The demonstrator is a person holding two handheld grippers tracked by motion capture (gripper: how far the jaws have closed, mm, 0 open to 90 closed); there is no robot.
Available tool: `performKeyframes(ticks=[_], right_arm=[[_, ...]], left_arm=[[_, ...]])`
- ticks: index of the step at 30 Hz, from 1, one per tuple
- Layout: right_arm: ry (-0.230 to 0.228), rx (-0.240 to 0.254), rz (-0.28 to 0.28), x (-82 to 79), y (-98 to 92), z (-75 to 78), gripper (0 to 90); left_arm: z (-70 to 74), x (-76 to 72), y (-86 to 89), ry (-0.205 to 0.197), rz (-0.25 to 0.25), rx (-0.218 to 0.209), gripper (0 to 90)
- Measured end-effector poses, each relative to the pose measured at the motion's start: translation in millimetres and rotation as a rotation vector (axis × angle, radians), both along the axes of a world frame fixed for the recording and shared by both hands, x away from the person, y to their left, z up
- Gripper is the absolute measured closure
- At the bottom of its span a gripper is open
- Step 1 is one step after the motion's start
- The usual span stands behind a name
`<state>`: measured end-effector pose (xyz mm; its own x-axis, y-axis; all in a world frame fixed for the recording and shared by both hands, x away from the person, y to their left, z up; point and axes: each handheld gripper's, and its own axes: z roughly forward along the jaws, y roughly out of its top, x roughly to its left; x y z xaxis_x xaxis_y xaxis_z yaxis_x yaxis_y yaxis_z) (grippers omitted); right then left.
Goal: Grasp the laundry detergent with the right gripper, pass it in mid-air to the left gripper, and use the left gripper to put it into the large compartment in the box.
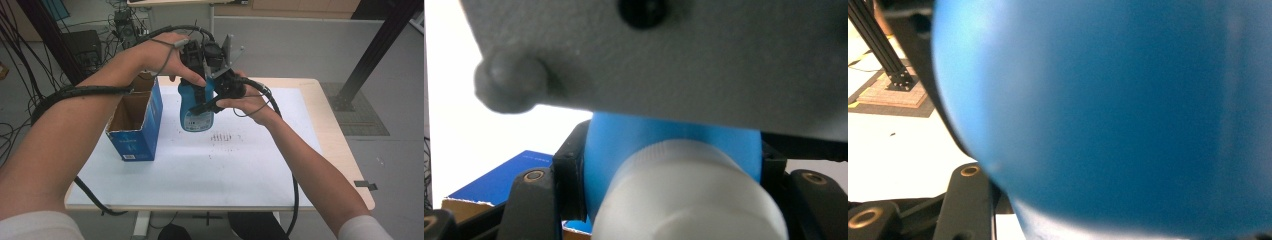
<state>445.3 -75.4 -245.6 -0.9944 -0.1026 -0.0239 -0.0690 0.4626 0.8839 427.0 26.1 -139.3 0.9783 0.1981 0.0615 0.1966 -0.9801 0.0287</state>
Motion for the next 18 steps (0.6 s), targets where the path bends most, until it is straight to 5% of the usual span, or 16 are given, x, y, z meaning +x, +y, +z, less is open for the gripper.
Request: performKeyframes(ticks=[3,18], right_arm=[[0.028,-0.01,-0.016,-2.4,-0.1,0.9,43.9],[0.007,0.0,0.004,0.7,-0.4,-1.1,43.6]], left_arm=[[0.4,0.4,-0.3,0.003,-0.001,0.007,37.8],[-0.8,0.0,-1.3,0.001,0.002,0.001,37.8]])
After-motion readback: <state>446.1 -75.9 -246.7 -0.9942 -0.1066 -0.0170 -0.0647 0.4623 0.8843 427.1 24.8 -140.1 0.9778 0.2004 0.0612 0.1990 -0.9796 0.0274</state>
